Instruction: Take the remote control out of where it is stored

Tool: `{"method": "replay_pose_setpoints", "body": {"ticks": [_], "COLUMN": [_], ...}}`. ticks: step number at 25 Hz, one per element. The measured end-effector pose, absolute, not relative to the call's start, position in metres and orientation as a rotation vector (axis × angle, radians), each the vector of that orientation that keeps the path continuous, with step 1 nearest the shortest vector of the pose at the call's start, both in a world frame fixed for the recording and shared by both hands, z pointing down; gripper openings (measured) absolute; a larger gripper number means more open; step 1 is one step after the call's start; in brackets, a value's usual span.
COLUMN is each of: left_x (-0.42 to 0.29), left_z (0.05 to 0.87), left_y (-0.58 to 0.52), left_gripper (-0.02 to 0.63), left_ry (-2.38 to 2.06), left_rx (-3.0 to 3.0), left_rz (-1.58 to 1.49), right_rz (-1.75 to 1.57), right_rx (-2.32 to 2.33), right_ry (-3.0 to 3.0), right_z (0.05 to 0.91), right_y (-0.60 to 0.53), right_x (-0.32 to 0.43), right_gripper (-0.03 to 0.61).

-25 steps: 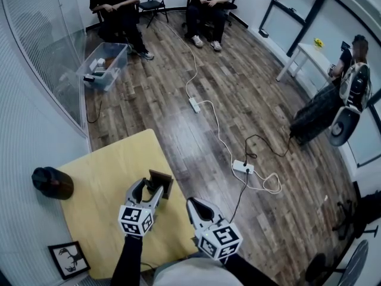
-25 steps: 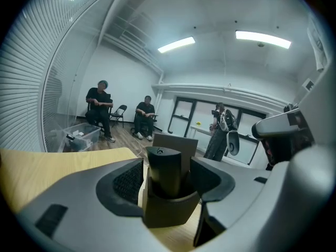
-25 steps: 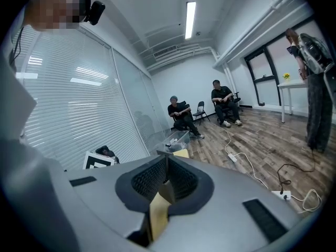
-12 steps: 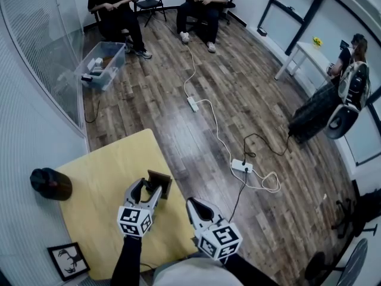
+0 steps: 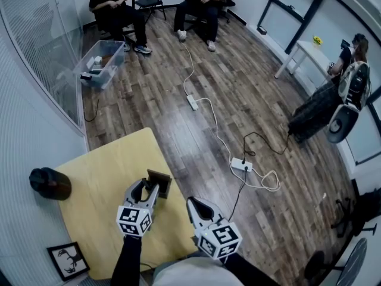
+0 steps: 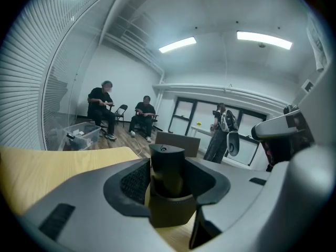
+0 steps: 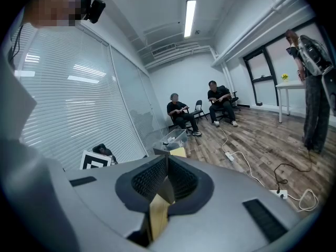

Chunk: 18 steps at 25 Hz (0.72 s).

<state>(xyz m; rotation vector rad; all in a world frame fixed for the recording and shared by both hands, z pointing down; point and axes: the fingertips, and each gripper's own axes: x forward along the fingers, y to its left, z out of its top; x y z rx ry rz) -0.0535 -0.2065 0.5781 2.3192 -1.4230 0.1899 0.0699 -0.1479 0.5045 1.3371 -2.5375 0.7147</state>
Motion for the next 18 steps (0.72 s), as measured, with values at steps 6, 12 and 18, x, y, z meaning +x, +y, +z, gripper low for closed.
{"method": "replay_pose_setpoints", "body": {"ticks": [6,12,18], "left_x": [-0.0530,-0.0548,-0.0506], "left_z": [0.5784,0.5796,0.5766], "left_y": [-0.2057,-0.2038,-0.2067], "left_gripper": [0.192,0.188,0.184], "left_ry": [-1.416,-1.422,-1.435], "left_rx": [2.323,2.312,2.291], "left_rz": [0.185,0.189,0.185], "right_rz": [0.712,0.710,0.713], "right_rx": [1.336,1.334,1.323], "right_ry": [-2.537,-2.536,-2.534], "right_z": [0.5049,0.5070,0.5056], "right_y": [-0.1471,-0.1445,-0.1472], "right_x": [0.0683,0.0661,0.0680], "right_gripper": [0.008,0.008,0.008]}}
